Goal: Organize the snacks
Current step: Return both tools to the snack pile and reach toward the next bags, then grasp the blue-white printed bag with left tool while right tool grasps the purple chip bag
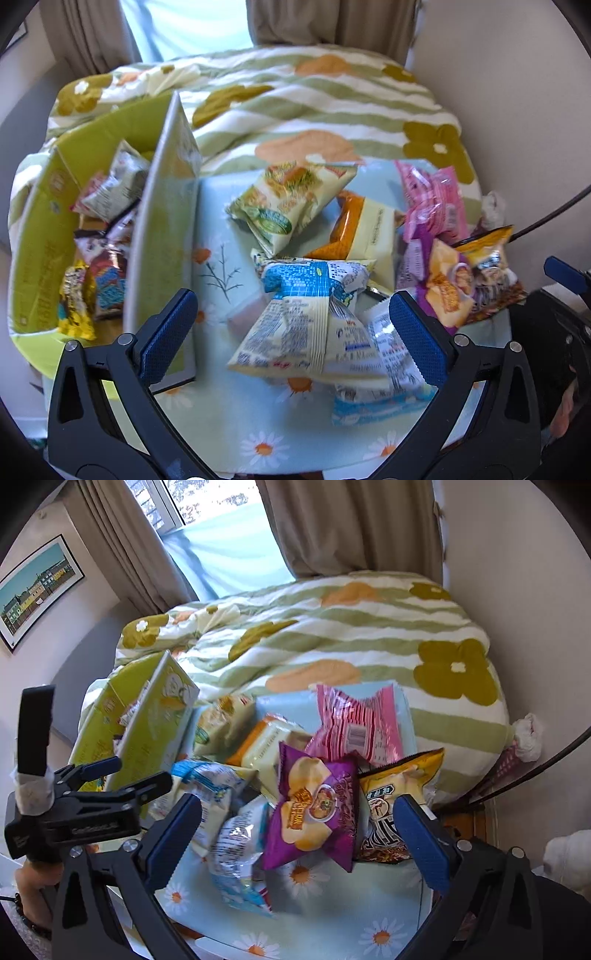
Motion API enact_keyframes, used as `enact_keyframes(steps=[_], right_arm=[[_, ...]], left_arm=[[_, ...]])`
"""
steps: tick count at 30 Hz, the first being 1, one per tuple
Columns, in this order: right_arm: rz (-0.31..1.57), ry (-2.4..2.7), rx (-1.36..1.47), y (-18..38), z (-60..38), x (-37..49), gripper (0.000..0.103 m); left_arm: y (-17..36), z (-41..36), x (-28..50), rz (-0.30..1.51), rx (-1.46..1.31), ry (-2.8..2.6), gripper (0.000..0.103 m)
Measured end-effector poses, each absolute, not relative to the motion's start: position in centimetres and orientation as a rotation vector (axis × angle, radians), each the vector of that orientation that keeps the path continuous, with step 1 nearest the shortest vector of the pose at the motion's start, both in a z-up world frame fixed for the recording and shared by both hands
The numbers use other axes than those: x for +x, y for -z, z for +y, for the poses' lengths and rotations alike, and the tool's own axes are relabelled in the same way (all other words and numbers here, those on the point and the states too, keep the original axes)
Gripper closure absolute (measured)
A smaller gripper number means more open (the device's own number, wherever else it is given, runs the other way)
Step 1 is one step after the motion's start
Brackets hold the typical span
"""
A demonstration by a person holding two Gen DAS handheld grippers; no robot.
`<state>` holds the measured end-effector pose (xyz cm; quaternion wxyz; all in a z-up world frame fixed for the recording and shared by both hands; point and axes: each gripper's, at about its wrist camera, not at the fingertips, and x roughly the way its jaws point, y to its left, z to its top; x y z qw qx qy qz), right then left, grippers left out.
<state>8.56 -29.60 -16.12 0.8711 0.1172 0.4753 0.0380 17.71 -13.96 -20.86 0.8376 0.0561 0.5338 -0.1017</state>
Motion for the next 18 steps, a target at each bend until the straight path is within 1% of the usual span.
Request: enact_keyframes(steps=[6, 11, 12, 14, 16, 17, 18], right_arm=[[1.077, -0.107, 0.289, 20.2, -30.4, 10.7, 0.000], [1.123, -0.151, 0.337, 22.5, -30.4, 11.9, 0.005], [1.133, -0.154, 0.342, 22.9, -30.3, 12.1, 0.005], [1.145, -0.155, 0.349, 23.5, -30.3, 12.5, 0.006], [1.154, -0.160, 0.367, 24.0, -30.2, 12.8, 0.007], [1.157, -0.163, 0.372, 24.2, -30.1, 12.9, 0.007], [1.161, -0.166, 0.372, 24.4, -29.9, 13.1, 0.007]], left_arm=[[24.4, -14.8, 18.5, 1.189, 0.130, 0.178, 0.001], [26.3, -14.5, 19.0, 1.221, 0.107, 0.147, 0.005], [26.6, -14.4, 19.1, 1.227, 0.101, 0.144, 0.007], [27.1, -14.3, 19.2, 1.240, 0.086, 0.146, 0.015], [27.6, -14.2, 19.4, 1.255, 0.070, 0.164, 0.026], [27.8, -14.2, 19.4, 1.258, 0.067, 0.171, 0.027], [27.7, -14.2, 19.5, 1.254, 0.068, 0.175, 0.031]])
